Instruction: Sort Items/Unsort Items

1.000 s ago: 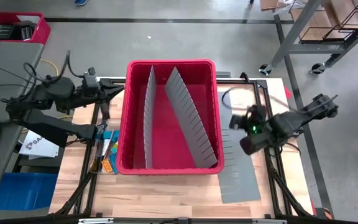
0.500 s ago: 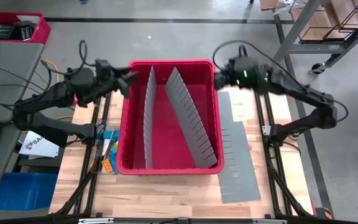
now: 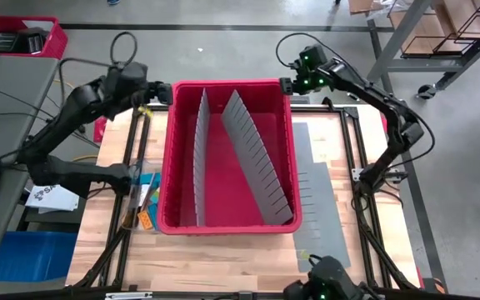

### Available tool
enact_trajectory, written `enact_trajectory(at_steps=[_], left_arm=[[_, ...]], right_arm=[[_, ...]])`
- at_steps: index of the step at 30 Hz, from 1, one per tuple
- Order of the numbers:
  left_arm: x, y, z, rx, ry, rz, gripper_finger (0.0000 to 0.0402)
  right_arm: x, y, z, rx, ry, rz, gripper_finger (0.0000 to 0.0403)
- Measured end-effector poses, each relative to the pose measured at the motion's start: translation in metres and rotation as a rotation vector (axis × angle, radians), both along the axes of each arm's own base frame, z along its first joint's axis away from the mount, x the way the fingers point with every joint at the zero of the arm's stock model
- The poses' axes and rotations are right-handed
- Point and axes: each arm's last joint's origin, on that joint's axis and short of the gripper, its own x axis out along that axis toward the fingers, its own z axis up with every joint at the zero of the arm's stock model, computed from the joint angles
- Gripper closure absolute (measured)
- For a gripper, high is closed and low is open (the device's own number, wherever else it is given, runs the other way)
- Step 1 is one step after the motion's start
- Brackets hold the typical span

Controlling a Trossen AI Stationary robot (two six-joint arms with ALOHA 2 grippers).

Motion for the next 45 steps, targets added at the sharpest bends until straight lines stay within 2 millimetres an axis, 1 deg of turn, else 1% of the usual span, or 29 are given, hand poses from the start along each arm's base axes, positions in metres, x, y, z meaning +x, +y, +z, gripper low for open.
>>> enact_trajectory(at_steps=[4,7,10,13,16,18,20,22,23,24,25,27,28,29,31,33,36,40,42,45], left_arm=[[-0.003,0.029,-0.017,-0.106,0.113,0.048,0.0183],[-0.007,0.052,-0.030,-0.160,0.220,0.098,0.0183],[-0.008,0.072,-0.044,-0.235,0.313,0.075,0.0183],[-0.010,0.083,-0.055,-0.312,0.360,0.032,0.0183],[-0.010,0.087,-0.061,-0.370,0.362,0.012,0.0192],[-0.010,0.086,-0.064,-0.417,0.361,0.009,0.0210],[-0.010,0.084,-0.070,-0.461,0.359,0.017,0.0244],[-0.010,0.081,-0.080,-0.504,0.376,0.034,0.0296],[-0.010,0.081,-0.086,-0.516,0.385,0.052,0.0330],[-0.011,0.080,-0.092,-0.522,0.391,0.069,0.0364],[-0.011,0.079,-0.097,-0.534,0.384,0.088,0.0381],[-0.011,0.079,-0.109,-0.551,0.347,0.112,0.0387],[-0.009,0.080,-0.115,-0.553,0.327,0.116,0.0389],[-0.007,0.081,-0.120,-0.558,0.306,0.120,0.0394],[-0.003,0.082,-0.129,-0.561,0.258,0.119,0.0399],[0.001,0.085,-0.135,-0.544,0.215,0.113,0.0400],[0.003,0.086,-0.142,-0.541,0.183,0.134,0.0401],[0.005,0.090,-0.144,-0.528,0.171,0.144,0.0401],[0.008,0.095,-0.145,-0.500,0.160,0.126,0.0401],[0.015,0.103,-0.147,-0.473,0.114,0.097,0.0401]], right_arm=[[0.003,-0.004,-0.001,-0.002,0.026,-0.030,0.0198],[0.002,-0.005,0.002,-0.022,0.047,-0.070,0.0198],[0.000,-0.003,0.004,-0.008,0.077,-0.092,0.0198],[0.000,-0.003,0.012,0.000,0.042,-0.103,0.0198],[0.001,-0.003,0.029,-0.057,0.010,-0.090,0.0198],[0.000,-0.004,0.038,-0.092,-0.001,-0.080,0.0198],[-0.002,-0.007,0.046,-0.124,-0.011,-0.072,0.0199],[-0.006,-0.008,0.058,-0.167,-0.008,-0.053,0.0205],[-0.008,-0.008,0.065,-0.203,0.009,-0.036,0.0216],[-0.011,-0.009,0.070,-0.242,0.040,-0.026,0.0235],[-0.014,-0.008,0.075,-0.277,0.081,-0.023,0.0263],[-0.022,-0.010,0.079,-0.319,0.154,-0.008,0.0343],[-0.025,-0.012,0.079,-0.320,0.161,0.010,0.0372],[-0.028,-0.014,0.078,-0.305,0.148,0.029,0.0384],[-0.030,-0.017,0.073,-0.245,0.103,0.067,0.0388],[-0.026,-0.018,0.062,-0.173,0.073,0.109,0.0398],[-0.008,-0.011,0.048,-0.113,0.051,0.199,0.0400],[0.019,-0.002,0.039,-0.117,0.034,0.297,0.0401],[0.028,0.002,0.031,-0.129,0.091,0.323,0.0402],[0.029,0.005,0.020,-0.113,0.232,0.307,0.0402]])
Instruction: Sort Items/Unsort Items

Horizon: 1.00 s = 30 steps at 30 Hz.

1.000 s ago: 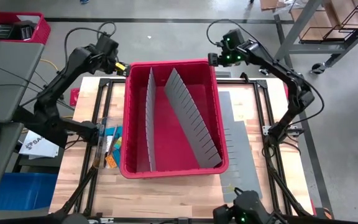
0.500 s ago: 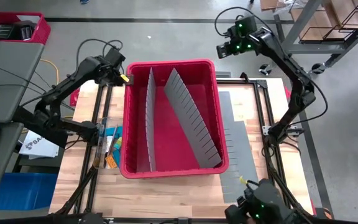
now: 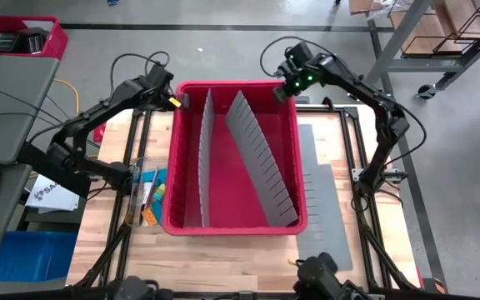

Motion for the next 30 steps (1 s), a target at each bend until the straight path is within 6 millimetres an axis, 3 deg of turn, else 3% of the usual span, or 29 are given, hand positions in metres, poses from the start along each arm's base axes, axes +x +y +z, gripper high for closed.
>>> enact_trajectory(at_steps=[6,15,20,24,27,30], left_arm=[[0.023,0.022,-0.012,0.025,-0.151,-0.036,0.0402],[0.066,0.053,-0.022,0.077,-0.211,-0.129,0.0401],[0.083,0.074,0.015,0.190,-0.243,-0.225,0.0401],[0.081,0.070,0.070,0.348,-0.215,-0.317,0.0401],[0.068,0.047,0.106,0.445,-0.136,-0.439,0.0401],[0.056,0.001,0.136,0.544,-0.061,-0.602,0.0401]], right_arm=[[-0.018,0.010,-0.003,0.056,0.178,-0.019,0.0403],[-0.027,0.046,0.019,0.115,0.194,-0.027,0.0403],[-0.031,0.066,0.039,0.091,0.117,-0.040,0.0403],[-0.047,0.073,0.062,-0.011,0.084,-0.087,0.0403],[-0.057,0.065,0.072,-0.080,0.049,-0.143,0.0403],[-0.060,0.053,0.076,-0.114,-0.016,-0.172,0.0403]])
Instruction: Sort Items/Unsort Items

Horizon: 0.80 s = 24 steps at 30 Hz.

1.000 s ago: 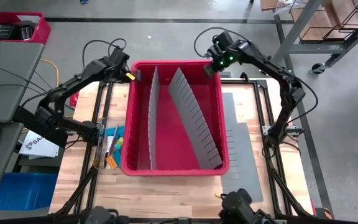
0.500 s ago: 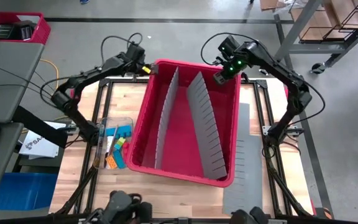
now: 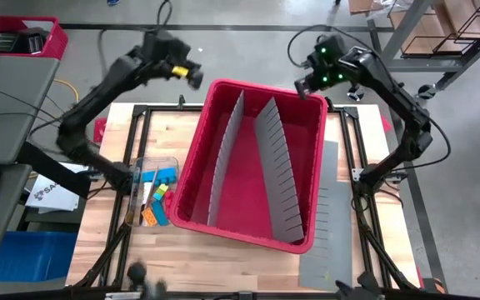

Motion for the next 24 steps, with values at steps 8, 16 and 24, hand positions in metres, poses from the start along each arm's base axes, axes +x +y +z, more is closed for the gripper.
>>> enact_trajectory(at_steps=[8,16,24], left_arm=[[-0.008,-0.172,0.019,-0.075,0.190,-0.455,0.0400],[0.040,-0.281,-0.015,-0.243,0.277,-0.597,0.0331],[0.074,-0.357,-0.064,-0.353,0.684,-0.716,0.0198]], right_arm=[[-0.006,-0.020,0.006,-0.115,-0.052,0.072,0.0385],[-0.003,-0.042,-0.007,-0.133,-0.011,0.113,0.0242],[0.007,-0.053,-0.014,-0.163,-0.013,0.140,0.0161]])
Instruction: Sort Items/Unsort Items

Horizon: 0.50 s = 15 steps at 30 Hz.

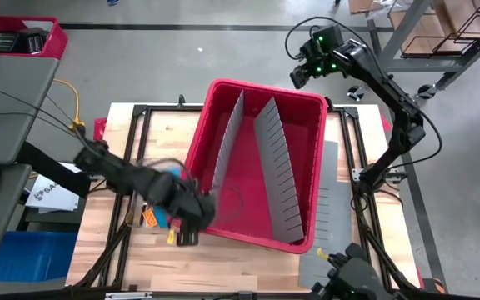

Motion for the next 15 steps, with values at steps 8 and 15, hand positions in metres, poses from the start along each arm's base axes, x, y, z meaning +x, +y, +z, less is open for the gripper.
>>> enact_trajectory(at_steps=[8,15], left_arm=[[0.000,-0.029,-0.001,0.036,0.018,-0.037,0.0146],[0.001,-0.031,-0.025,0.002,0.084,0.006,0.0146]], right_arm=[[-0.002,0.002,0.000,0.013,0.007,-0.008,0.0159],[-0.005,0.000,-0.001,0.018,0.016,-0.042,0.0159]])
